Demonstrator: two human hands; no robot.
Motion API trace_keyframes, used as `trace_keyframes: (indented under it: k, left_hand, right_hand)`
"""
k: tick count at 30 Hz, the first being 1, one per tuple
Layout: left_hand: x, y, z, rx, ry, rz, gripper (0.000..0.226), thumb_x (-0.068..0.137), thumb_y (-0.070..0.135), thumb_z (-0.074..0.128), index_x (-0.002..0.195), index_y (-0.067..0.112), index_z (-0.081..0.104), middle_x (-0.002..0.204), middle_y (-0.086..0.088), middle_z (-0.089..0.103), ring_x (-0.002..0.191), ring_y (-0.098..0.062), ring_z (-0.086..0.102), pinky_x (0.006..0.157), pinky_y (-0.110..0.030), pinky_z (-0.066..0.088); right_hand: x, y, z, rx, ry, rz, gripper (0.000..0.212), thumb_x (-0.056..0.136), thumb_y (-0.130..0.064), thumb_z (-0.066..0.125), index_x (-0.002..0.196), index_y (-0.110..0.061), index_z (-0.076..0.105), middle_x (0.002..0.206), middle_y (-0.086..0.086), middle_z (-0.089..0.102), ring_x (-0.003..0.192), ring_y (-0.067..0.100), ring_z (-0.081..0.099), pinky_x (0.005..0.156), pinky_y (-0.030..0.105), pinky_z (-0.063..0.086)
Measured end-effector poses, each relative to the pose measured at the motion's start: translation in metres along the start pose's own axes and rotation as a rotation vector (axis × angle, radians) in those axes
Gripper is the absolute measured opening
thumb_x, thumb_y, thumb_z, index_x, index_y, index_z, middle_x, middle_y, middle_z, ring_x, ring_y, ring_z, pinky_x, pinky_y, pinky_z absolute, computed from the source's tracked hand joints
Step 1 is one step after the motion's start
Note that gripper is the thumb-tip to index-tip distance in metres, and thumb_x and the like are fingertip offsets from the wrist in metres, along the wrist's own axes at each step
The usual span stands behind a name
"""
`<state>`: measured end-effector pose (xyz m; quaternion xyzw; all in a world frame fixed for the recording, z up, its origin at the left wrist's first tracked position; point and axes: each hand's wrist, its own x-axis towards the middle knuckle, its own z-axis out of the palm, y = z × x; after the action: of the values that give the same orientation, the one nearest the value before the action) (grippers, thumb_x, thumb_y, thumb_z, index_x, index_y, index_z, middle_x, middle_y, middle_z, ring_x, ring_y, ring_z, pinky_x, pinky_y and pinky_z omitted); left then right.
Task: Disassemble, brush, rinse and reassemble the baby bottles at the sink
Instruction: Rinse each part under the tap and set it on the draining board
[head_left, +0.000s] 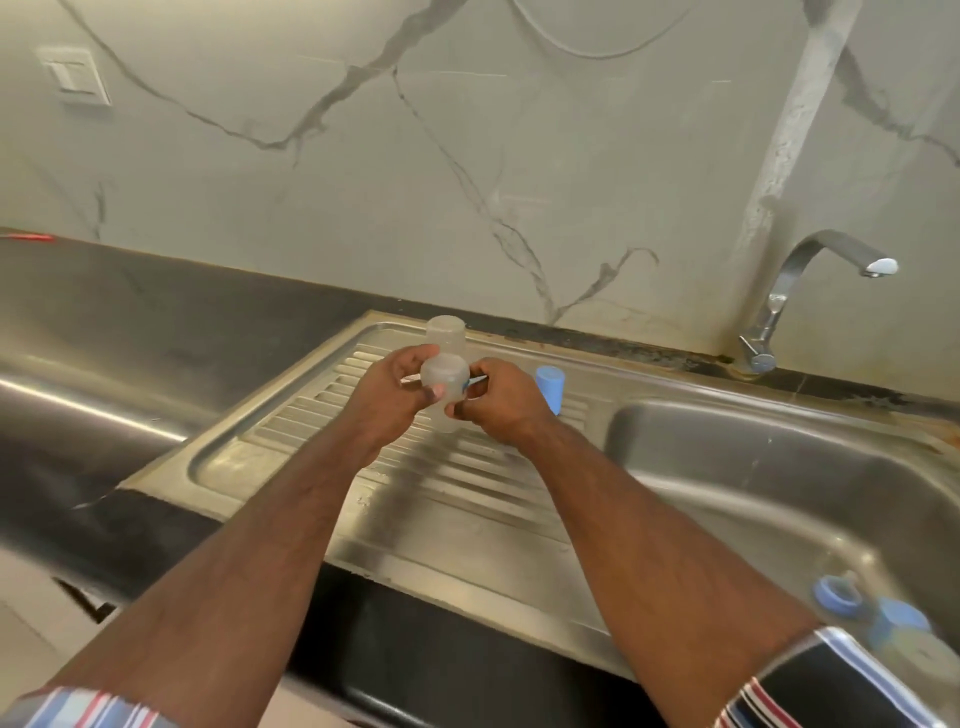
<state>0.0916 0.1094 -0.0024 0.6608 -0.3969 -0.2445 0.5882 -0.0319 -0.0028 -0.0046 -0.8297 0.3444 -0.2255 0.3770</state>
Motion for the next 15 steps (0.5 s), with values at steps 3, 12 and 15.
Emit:
trace_keyframes:
  k: [3, 12, 15]
  left_hand:
    - [0.002, -0.003, -0.003, 0.027, 0.001, 0.001, 0.053, 0.091, -0.002, 0.071, 0.138, 0.019, 0.059, 0.125, 0.007, 0.067, 0.106, -0.004, 0.067, 0.093, -0.025, 0.053]
    - [0.004, -0.009, -0.008, 0.098, -0.014, 0.004, 0.062, 0.090, 0.004, 0.074, 0.145, 0.026, 0.054, 0.135, 0.006, 0.063, 0.117, -0.011, 0.063, 0.098, -0.026, 0.052]
    - [0.003, -0.006, -0.004, 0.275, 0.044, 0.082, 0.064, 0.086, 0.015, 0.079, 0.144, 0.030, 0.055, 0.139, 0.009, 0.059, 0.127, -0.011, 0.054, 0.110, -0.032, 0.041]
  right_hand:
    - [0.004, -0.002, 0.005, -0.012, -0.017, 0.015, 0.045, 0.077, -0.021, 0.085, 0.115, -0.016, 0.062, 0.095, -0.002, 0.067, 0.093, 0.020, 0.067, 0.084, 0.040, 0.057]
    - [0.004, -0.004, 0.011, -0.099, -0.045, 0.018, 0.056, 0.080, -0.014, 0.080, 0.132, -0.014, 0.060, 0.113, 0.004, 0.067, 0.103, 0.021, 0.065, 0.092, 0.044, 0.056]
    - [0.000, -0.001, 0.005, -0.117, -0.047, 0.031, 0.065, 0.082, -0.013, 0.080, 0.142, -0.012, 0.052, 0.126, 0.006, 0.065, 0.112, 0.020, 0.063, 0.095, 0.041, 0.055]
